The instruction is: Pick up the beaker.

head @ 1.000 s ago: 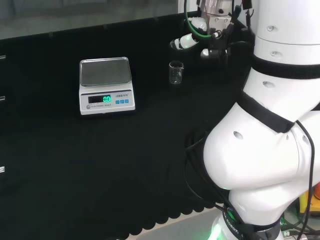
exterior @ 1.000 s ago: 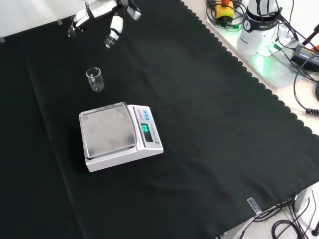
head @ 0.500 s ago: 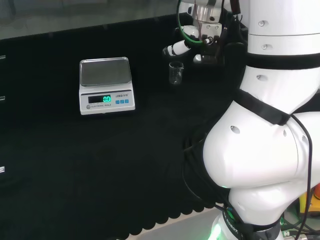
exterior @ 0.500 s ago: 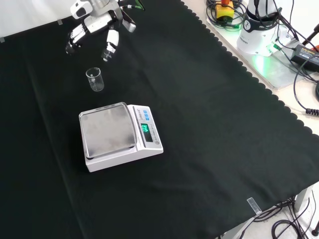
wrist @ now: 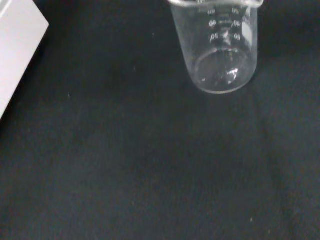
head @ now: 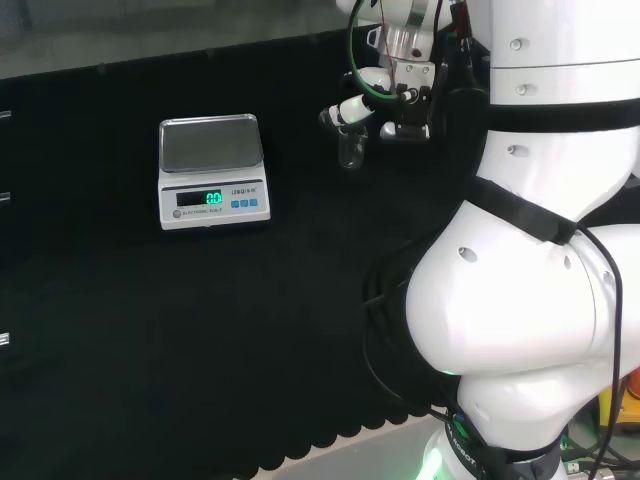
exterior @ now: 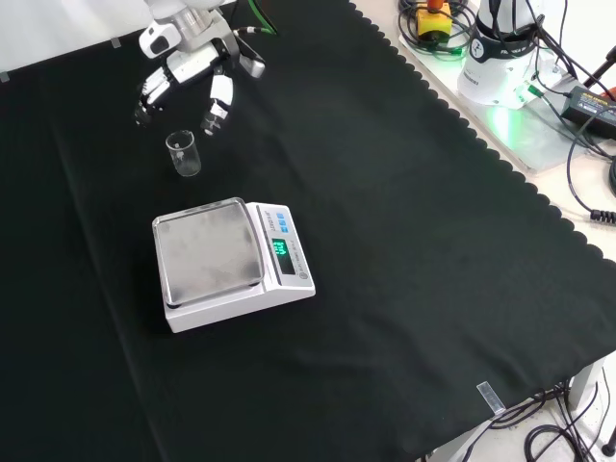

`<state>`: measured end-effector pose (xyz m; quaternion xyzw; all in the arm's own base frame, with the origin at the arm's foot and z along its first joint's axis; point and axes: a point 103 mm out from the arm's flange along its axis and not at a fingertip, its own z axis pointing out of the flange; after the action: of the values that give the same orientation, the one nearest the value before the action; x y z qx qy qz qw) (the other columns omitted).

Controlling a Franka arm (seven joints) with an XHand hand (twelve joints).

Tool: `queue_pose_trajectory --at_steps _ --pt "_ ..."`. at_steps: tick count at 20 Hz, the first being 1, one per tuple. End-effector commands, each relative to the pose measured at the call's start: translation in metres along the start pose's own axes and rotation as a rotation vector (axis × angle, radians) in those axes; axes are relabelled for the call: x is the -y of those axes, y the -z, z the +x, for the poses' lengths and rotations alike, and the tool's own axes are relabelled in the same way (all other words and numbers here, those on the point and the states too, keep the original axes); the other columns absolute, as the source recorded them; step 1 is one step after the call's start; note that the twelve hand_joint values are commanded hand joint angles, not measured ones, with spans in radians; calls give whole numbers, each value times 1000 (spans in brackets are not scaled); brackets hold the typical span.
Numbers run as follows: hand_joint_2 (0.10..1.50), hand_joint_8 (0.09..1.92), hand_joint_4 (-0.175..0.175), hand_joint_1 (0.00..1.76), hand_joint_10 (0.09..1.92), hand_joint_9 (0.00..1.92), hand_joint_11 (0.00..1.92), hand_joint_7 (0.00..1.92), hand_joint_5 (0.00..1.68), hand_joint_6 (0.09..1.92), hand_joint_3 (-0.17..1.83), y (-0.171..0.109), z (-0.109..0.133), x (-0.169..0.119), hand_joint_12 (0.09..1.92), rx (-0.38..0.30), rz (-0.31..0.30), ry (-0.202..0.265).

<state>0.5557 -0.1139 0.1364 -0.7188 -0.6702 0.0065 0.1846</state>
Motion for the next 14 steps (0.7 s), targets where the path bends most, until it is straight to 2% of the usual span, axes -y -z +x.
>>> queue_pose_trajectory --at_steps 1,14 --pt "740 716 14 454 837 86 133 41 227 87 339 -16 -1 1 1481 -13 27 1" --pt "739 719 13 455 841 85 134 42 231 87 340 -40 -7 -10 1482 -31 66 -3"
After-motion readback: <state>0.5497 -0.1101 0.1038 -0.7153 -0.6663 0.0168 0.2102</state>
